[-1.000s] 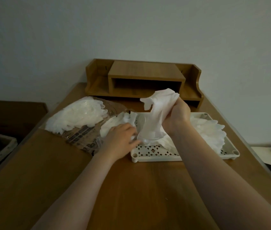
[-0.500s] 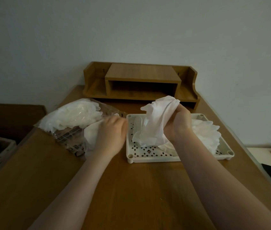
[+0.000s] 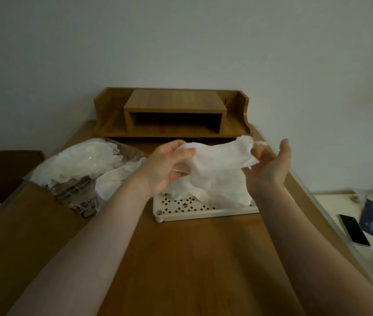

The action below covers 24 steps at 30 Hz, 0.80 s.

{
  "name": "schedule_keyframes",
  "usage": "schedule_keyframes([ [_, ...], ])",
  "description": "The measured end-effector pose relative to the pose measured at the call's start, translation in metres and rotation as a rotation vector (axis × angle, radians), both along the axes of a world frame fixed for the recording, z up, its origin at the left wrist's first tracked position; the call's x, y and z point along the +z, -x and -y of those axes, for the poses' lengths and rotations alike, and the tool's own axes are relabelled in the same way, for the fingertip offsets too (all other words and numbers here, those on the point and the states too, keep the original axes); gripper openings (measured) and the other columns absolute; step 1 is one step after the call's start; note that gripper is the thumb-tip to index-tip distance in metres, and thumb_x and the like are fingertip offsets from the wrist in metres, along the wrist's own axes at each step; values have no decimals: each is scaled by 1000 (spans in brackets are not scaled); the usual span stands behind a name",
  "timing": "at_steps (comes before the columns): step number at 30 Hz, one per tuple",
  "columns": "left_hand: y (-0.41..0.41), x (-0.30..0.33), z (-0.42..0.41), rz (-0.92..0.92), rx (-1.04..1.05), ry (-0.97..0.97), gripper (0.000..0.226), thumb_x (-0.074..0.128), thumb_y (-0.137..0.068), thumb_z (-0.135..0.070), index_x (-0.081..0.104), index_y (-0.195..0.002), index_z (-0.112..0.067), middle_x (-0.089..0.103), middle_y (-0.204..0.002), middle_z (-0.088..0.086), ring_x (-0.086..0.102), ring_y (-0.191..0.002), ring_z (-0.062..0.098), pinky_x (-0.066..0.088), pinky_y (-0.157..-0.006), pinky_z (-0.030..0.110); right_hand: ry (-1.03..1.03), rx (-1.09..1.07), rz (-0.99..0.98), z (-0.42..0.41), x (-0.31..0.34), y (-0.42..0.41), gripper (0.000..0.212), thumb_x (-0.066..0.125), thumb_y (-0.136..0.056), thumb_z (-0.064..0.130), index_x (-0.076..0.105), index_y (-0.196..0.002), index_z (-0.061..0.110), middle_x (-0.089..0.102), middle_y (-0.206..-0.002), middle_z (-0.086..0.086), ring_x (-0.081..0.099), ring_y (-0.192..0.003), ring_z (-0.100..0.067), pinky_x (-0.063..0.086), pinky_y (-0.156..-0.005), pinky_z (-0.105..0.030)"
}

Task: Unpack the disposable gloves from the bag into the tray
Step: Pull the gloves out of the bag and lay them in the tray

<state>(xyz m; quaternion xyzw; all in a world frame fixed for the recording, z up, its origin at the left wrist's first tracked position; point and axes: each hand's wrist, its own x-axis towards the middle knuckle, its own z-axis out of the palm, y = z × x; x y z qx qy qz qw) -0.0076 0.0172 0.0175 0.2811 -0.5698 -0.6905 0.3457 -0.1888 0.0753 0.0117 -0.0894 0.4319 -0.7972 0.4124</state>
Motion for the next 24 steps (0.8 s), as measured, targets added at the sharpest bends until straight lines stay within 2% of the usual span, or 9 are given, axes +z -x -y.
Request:
schedule_keyframes([
  [1, 0, 3, 2, -3, -9, -3, 11, 58, -87, -12, 54, -78, -17, 68, -75, -2, 67, -75, 15, 54, -72, 28, -122, -64, -98, -2, 1, 4, 48, 40, -97, 42, 50, -57, 17, 64, -69, 0, 57, -103, -16, 29, -103, -40],
  [3, 2, 10, 6, 32, -80, 27, 14, 61, -85, -10, 53, -76, -18, 66, -72, -3, 66, -72, 15, 53, -68, 27, -255, -114, -311, -4, 4, 11, 33, 44, -96, 29, 51, -65, 18, 62, -81, -1, 55, -96, -16, 37, -97, -36],
  [5, 3, 15, 8, 70, -215, 67, 12, 65, -73, -13, 58, -68, -22, 63, -71, -2, 62, -70, 15, 51, -63, 26, -209, -41, -567, -5, 7, 12, 20, 51, -94, 25, 58, -77, 18, 61, -90, -2, 57, -92, -15, 43, -89, -32],
  [7, 5, 20, 9, 85, -324, 69, 13, 69, -64, -15, 61, -63, -25, 62, -72, -2, 60, -68, 15, 50, -59, 24, -42, 194, -812, -6, 8, 12, 12, 57, -93, 25, 63, -97, 15, 66, -98, -1, 61, -100, -17, 46, -93, -33],
  [10, 7, 26, 9, 105, -410, 69, 13, 67, -66, -10, 61, -72, -20, 62, -77, 0, 61, -68, 16, 50, -55, 24, 105, 648, -1006, -5, 14, 8, 33, 57, -91, 28, 58, -121, 16, 65, -112, -2, 62, -105, -18, 52, -91, -33],
  [13, 3, 28, 11, 144, -400, 108, 17, 69, -67, -12, 63, -81, -20, 62, -85, 3, 60, -74, 19, 50, -60, 28, 57, 804, -1112, -6, 19, 8, 29, 57, -88, 32, 64, -109, 13, 66, -103, -6, 65, -93, -20, 55, -79, -30],
  [17, -6, 28, 14, 253, -303, 115, 25, 75, -70, -11, 64, -91, -20, 66, -89, 3, 63, -73, 19, 53, -61, 29, 79, 967, -928, -10, 18, 33, 14, 60, -90, 17, 65, -82, 8, 61, -73, -3, 60, -65, -12, 49, -64, -22],
  [21, 2, 24, 11, 530, -230, 276, 23, 71, -78, -10, 66, -98, -20, 66, -95, 0, 66, -80, 15, 55, -73, 30, 163, 1254, -524, -14, 16, 58, 9, 69, -82, 20, 68, -82, 11, 62, -68, -1, 45, -36, -2, 41, -42, -10],
  [24, 18, 20, 8, 629, -188, 332, 17, 70, -81, -13, 67, -96, -20, 69, -92, 2, 65, -81, 16, 54, -75, 30, 62, 1174, -476, -16, 13, 70, 13, 60, -83, 16, 69, -78, 9, 59, -60, 0, 39, -31, -3, 38, -35, -10],
])
